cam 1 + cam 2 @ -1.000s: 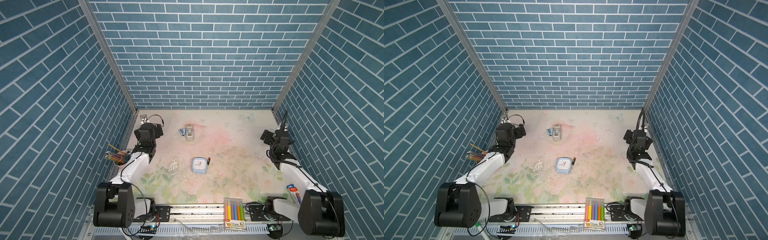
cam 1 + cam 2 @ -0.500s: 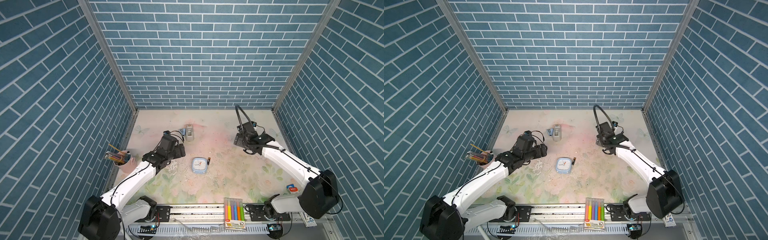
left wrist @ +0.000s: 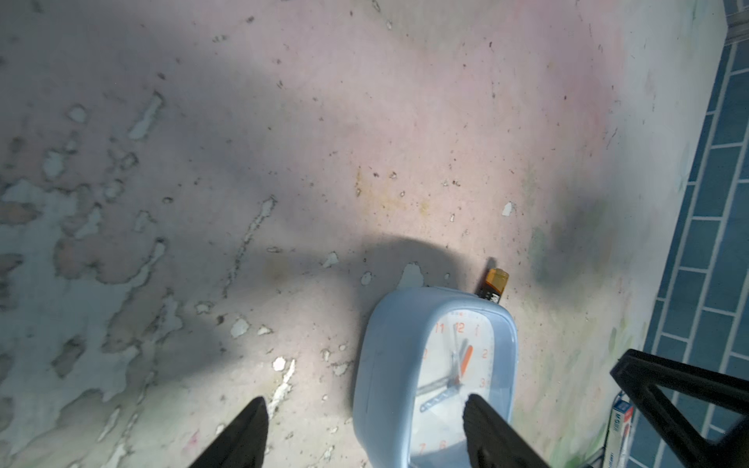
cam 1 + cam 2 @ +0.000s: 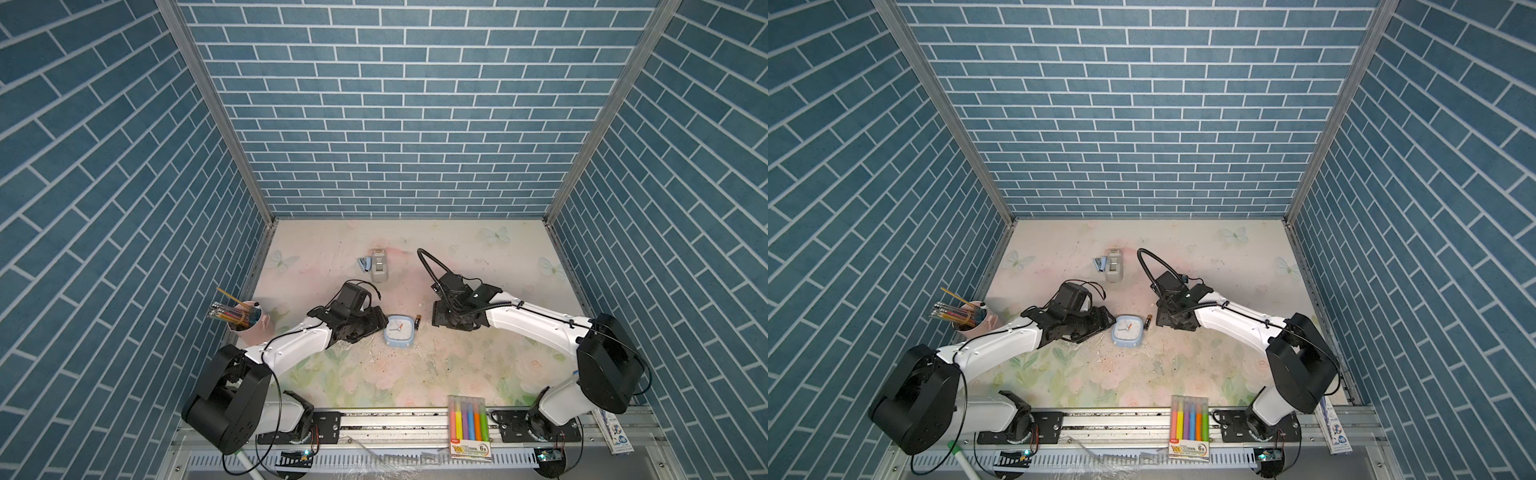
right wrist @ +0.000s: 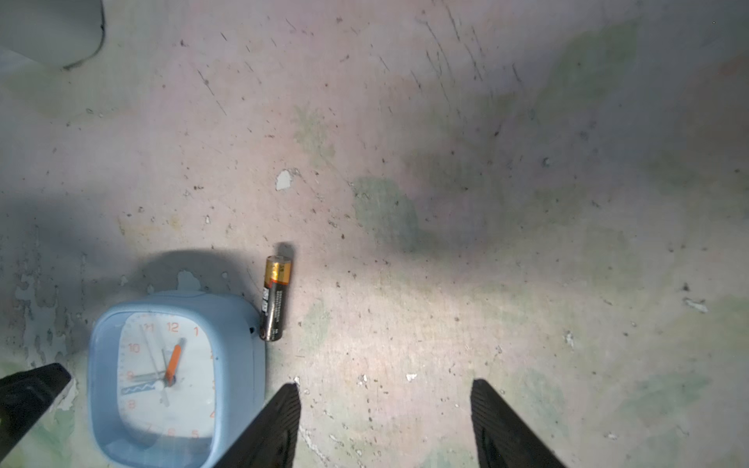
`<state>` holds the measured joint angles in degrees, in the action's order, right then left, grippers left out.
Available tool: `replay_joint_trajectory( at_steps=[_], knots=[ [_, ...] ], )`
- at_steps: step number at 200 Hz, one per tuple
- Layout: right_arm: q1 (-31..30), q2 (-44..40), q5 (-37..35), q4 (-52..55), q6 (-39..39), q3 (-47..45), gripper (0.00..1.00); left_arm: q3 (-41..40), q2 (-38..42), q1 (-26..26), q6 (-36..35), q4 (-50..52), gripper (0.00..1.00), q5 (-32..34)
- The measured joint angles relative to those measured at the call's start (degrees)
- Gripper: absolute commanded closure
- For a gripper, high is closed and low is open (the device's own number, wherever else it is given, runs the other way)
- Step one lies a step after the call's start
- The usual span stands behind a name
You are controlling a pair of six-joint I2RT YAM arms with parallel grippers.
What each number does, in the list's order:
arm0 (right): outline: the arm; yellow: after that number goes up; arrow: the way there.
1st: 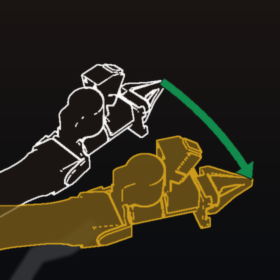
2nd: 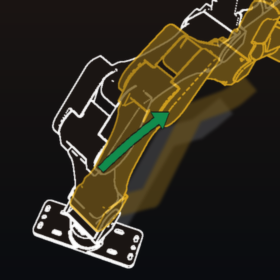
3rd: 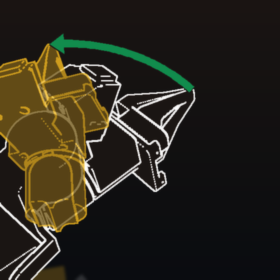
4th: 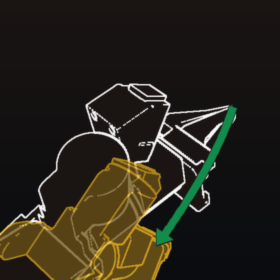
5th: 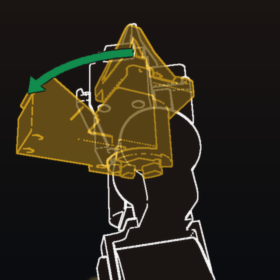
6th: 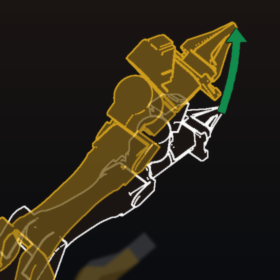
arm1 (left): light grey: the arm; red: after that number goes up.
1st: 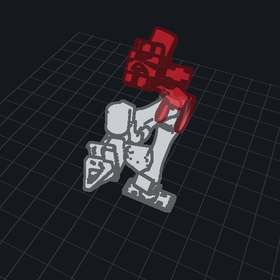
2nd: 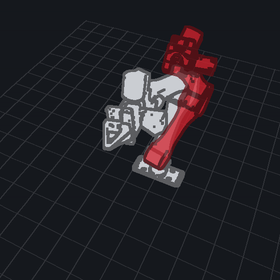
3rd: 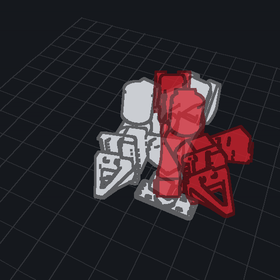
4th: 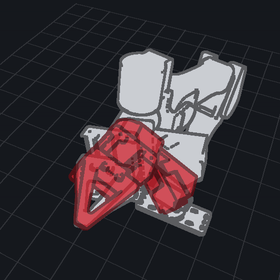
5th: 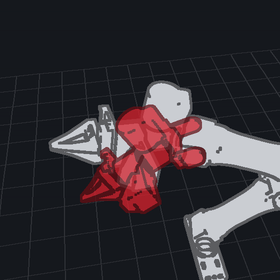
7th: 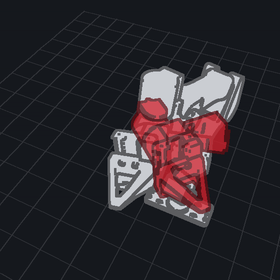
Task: Insert the battery into the alarm
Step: Adjust the alarm at the center of the board.
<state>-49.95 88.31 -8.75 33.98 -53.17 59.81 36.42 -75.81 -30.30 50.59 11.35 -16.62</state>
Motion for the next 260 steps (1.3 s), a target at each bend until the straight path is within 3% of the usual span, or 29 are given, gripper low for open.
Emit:
replay_joint_trajectory(
  at_steps=[19, 56, 87, 100, 135, 260],
  knots=[
    [-1.42, -1.44, -0.39, -2.62, -1.01, -2.05, 0.40, -1.99, 0.90, -0.35, 1.79, -2.27, 0.21, -1.11],
    [0.22, -3.61, 6.99, -10.84, -1.51, -9.22, 0.38, -5.35, 0.70, -0.50, 5.11, -4.44, 0.23, -2.69],
    [0.17, -3.76, 13.68, -17.64, -2.54, -11.39, 0.31, -5.14, -0.55, -0.66, 6.45, -6.93, 0.25, -3.23],
    [0.17, -3.56, 16.79, -20.76, -3.39, -12.48, 0.21, -4.76, -1.64, -0.72, 6.80, -7.67, 0.26, -3.56],
    [0.13, -0.63, 23.02, -26.49, -5.09, -12.79, 0.19, -3.76, -3.93, -0.90, 7.52, -8.92, 0.29, -4.09],
    [0.55, 4.83, 29.31, -35.36, -9.68, -14.16, 0.16, -3.54, -6.27, -3.10, 9.99, -12.35, 0.37, -6.36]
  ],
)
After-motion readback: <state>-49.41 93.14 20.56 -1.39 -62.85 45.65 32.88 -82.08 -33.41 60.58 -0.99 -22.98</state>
